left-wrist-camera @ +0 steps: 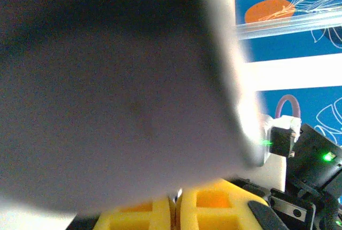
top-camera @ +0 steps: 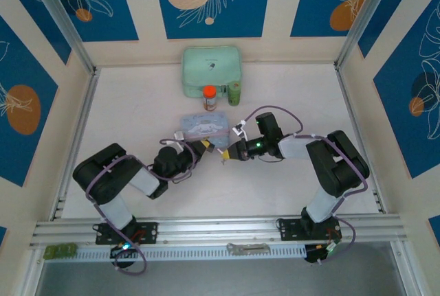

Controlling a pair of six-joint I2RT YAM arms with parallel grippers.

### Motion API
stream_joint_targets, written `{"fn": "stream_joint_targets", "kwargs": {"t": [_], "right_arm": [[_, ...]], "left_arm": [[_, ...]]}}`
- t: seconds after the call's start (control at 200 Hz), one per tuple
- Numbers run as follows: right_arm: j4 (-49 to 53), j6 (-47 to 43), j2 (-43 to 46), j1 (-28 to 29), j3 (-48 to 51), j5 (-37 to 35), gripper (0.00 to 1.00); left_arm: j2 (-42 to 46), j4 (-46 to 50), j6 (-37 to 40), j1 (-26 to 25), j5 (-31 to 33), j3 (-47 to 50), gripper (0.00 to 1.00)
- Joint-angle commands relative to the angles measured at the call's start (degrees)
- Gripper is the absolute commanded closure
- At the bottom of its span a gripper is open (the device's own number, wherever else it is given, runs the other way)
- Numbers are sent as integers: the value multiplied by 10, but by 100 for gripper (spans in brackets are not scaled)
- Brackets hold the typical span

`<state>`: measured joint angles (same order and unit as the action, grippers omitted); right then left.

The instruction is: Unlock a padlock with a key

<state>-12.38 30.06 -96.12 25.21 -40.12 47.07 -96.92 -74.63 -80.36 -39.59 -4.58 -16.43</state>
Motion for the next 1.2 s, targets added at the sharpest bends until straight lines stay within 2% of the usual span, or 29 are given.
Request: {"fn": "stream_joint_targets", "kwargs": {"t": [0.0,0.32,1.195], "right_arm": [[0,0,-7,2,6,29,100],[-26,18,-21,14,10,31,100],[-54,48,-15,12,1,13,100]], "left_arm": [[19,-61,-19,6,-21,6,100],[34,-61,-36,5,-37,2,100],[22,-61,-18,-23,-46,9,100]]}}
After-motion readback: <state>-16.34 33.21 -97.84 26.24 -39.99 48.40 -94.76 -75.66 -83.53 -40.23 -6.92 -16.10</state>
